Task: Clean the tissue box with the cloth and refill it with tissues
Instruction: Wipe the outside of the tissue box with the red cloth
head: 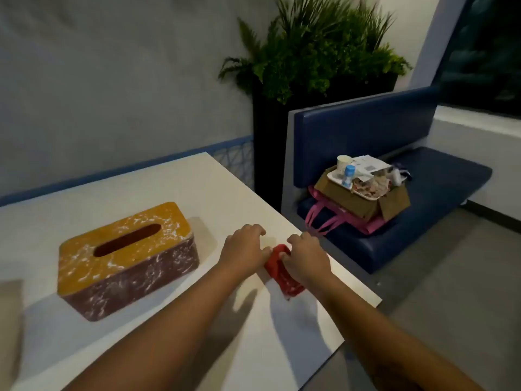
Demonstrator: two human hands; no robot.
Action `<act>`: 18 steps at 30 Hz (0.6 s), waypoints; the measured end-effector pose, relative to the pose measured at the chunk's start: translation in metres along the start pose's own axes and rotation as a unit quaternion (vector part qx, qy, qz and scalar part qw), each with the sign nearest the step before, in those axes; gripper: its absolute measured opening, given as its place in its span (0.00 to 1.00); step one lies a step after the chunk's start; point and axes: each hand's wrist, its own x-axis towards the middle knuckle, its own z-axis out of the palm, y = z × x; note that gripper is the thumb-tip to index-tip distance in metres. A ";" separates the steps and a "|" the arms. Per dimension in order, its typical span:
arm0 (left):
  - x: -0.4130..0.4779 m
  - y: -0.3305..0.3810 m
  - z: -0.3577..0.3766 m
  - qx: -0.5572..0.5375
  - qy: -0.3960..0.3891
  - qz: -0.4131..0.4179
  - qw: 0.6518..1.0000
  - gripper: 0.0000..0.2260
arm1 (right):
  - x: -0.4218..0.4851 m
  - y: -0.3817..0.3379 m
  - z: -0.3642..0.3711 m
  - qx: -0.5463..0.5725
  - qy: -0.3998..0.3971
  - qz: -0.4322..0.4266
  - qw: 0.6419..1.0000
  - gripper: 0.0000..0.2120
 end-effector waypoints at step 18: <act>0.006 -0.010 0.026 -0.200 -0.122 -0.076 0.969 0.32 | 0.022 0.008 -0.011 0.315 -0.183 0.073 0.928 0.11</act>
